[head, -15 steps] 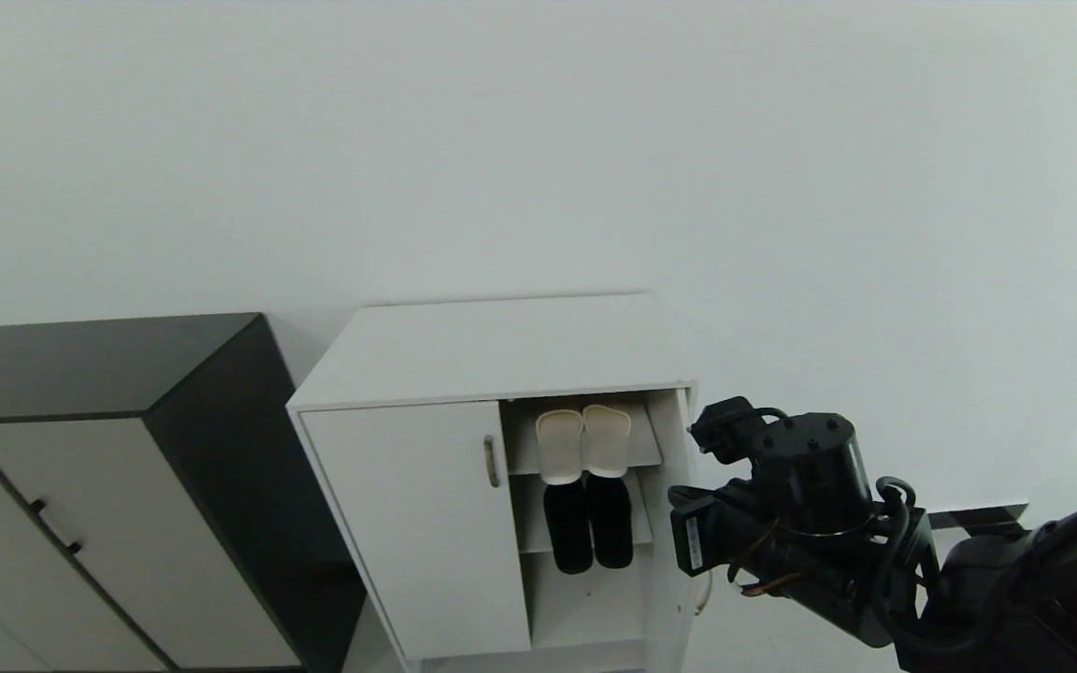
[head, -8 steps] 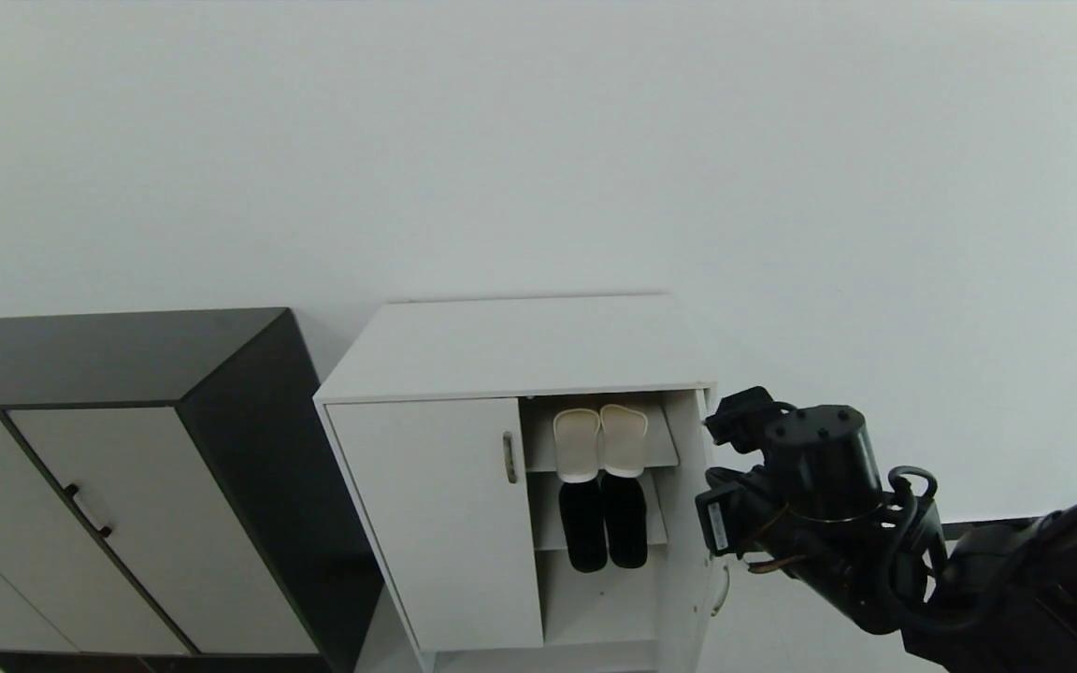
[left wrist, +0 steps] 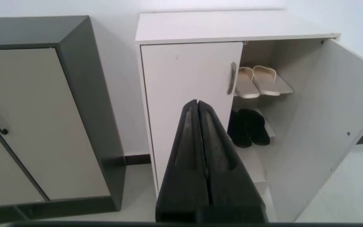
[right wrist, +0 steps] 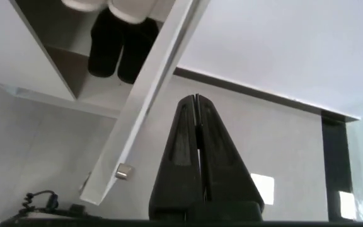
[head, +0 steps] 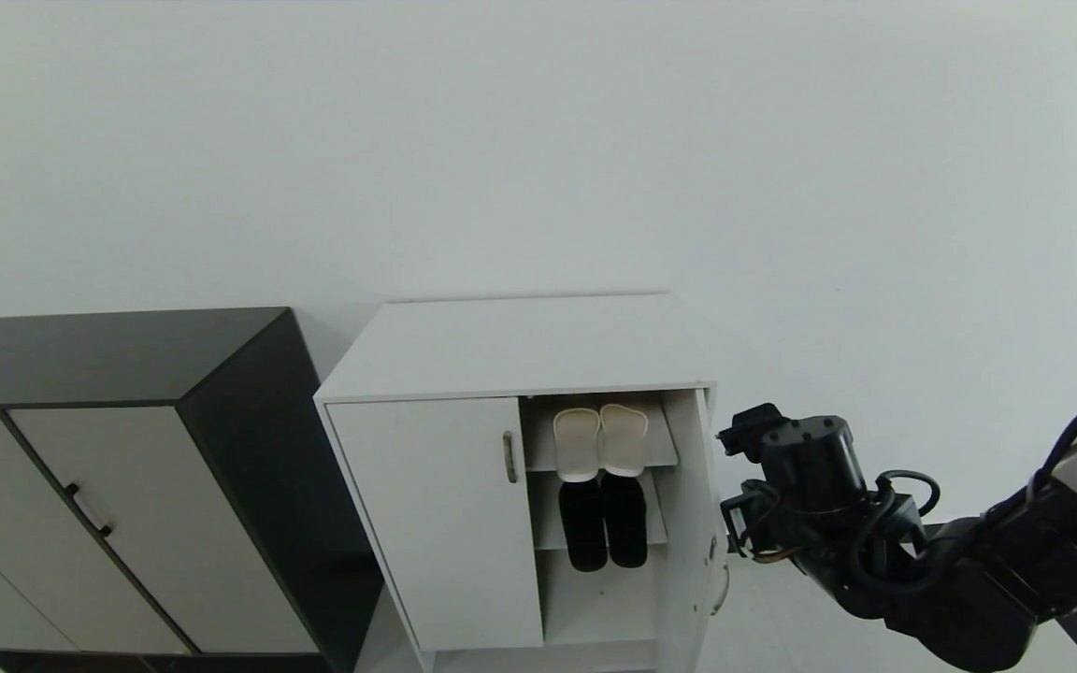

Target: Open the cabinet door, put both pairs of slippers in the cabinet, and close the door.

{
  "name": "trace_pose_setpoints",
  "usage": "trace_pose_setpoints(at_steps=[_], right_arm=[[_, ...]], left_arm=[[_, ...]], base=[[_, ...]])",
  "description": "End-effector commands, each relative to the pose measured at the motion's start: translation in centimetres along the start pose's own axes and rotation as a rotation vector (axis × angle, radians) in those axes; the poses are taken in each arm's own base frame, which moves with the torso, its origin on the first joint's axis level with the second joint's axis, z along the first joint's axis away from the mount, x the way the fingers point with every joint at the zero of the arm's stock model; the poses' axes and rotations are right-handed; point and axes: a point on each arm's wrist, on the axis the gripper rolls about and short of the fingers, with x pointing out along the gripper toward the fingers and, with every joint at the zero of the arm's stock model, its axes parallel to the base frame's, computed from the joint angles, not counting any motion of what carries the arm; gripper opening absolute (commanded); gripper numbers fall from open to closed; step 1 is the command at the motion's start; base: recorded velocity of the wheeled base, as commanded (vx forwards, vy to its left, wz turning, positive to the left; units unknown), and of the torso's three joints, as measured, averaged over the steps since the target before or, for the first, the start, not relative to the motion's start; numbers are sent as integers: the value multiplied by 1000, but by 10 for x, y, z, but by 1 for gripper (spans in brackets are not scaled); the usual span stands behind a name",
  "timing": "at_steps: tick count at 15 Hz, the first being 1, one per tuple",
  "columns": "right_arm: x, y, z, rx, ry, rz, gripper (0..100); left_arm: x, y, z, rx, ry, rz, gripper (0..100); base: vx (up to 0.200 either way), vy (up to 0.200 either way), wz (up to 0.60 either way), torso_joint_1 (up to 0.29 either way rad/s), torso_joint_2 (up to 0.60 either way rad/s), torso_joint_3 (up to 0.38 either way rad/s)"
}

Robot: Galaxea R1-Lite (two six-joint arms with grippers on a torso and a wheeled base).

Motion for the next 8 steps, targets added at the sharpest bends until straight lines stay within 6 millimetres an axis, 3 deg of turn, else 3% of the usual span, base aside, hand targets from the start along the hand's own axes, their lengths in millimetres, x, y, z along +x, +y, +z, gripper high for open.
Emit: trace_pose_setpoints(at_steps=[1,4,8], right_arm=[[12,5,-12,-20,42,-3,0],[19,14,-14,4,43,35,0],[13,35,-7,114,-44,216,0]], left_arm=[[0,0,0,-1,0,2,0],[0,0,0,-1,0,0,0],[0,0,0,-1,0,0,0]], base=[[0,0,0,0,0,0],[0,0,0,0,0,0],[0,0,0,0,0,0]])
